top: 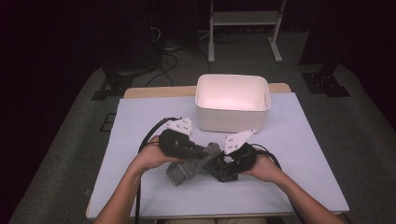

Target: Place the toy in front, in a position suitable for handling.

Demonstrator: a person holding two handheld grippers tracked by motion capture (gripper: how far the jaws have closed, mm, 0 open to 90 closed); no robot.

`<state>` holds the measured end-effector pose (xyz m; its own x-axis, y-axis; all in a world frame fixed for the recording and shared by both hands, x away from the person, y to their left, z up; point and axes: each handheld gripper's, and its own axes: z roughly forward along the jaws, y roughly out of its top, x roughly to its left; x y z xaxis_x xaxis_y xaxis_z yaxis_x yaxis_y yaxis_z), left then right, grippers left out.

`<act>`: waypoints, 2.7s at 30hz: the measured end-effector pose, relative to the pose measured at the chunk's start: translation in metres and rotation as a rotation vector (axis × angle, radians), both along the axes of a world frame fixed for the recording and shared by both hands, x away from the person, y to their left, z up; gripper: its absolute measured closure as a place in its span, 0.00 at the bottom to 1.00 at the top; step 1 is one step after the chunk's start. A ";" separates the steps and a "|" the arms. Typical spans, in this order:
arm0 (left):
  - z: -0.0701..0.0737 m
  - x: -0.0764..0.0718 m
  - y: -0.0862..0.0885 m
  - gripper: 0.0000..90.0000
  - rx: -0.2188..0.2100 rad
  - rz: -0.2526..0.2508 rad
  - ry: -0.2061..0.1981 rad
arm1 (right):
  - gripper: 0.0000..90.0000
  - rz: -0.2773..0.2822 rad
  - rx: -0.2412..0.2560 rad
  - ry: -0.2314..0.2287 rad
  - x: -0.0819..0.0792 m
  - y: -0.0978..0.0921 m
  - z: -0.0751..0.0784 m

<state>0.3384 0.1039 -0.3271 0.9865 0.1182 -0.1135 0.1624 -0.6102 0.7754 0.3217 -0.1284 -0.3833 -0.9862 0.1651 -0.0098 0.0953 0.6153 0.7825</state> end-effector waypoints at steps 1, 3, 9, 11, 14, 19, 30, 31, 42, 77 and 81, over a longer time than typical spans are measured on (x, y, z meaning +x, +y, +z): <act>0.000 0.000 -0.001 0.91 -0.005 -0.004 -0.003 | 0.70 -0.003 0.005 0.004 -0.001 -0.002 0.000; -0.001 0.000 -0.002 0.91 -0.015 -0.008 0.002 | 0.69 -0.008 0.006 -0.003 -0.002 -0.005 0.001; -0.008 0.001 -0.003 0.91 0.010 0.003 0.009 | 0.69 -0.023 0.011 -0.002 -0.004 -0.019 0.004; -0.010 0.001 -0.006 0.91 0.007 -0.005 0.014 | 0.69 -0.026 0.010 -0.001 -0.004 -0.024 0.006; -0.010 0.001 -0.011 0.91 -0.011 -0.014 0.014 | 0.69 -0.030 0.002 -0.010 -0.007 -0.028 0.007; -0.006 0.001 -0.015 0.91 -0.008 -0.020 0.003 | 0.70 -0.035 0.004 -0.011 -0.007 -0.028 0.009; -0.004 0.000 -0.012 0.91 0.001 -0.020 -0.001 | 0.71 -0.014 -0.037 -0.019 -0.006 -0.013 0.014; -0.003 0.000 -0.014 0.91 -0.003 -0.026 0.002 | 0.70 -0.020 -0.049 -0.020 -0.007 -0.013 0.015; 0.000 -0.001 -0.027 0.91 -0.013 -0.049 -0.013 | 0.62 -0.035 -0.136 0.037 -0.006 -0.027 0.005; 0.005 -0.003 -0.004 0.91 -0.067 -0.003 -0.011 | 0.61 -0.011 -0.072 0.051 0.004 0.004 -0.020; 0.004 -0.001 -0.010 0.91 -0.084 -0.008 -0.013 | 0.59 -0.040 -0.018 0.034 0.001 -0.009 -0.004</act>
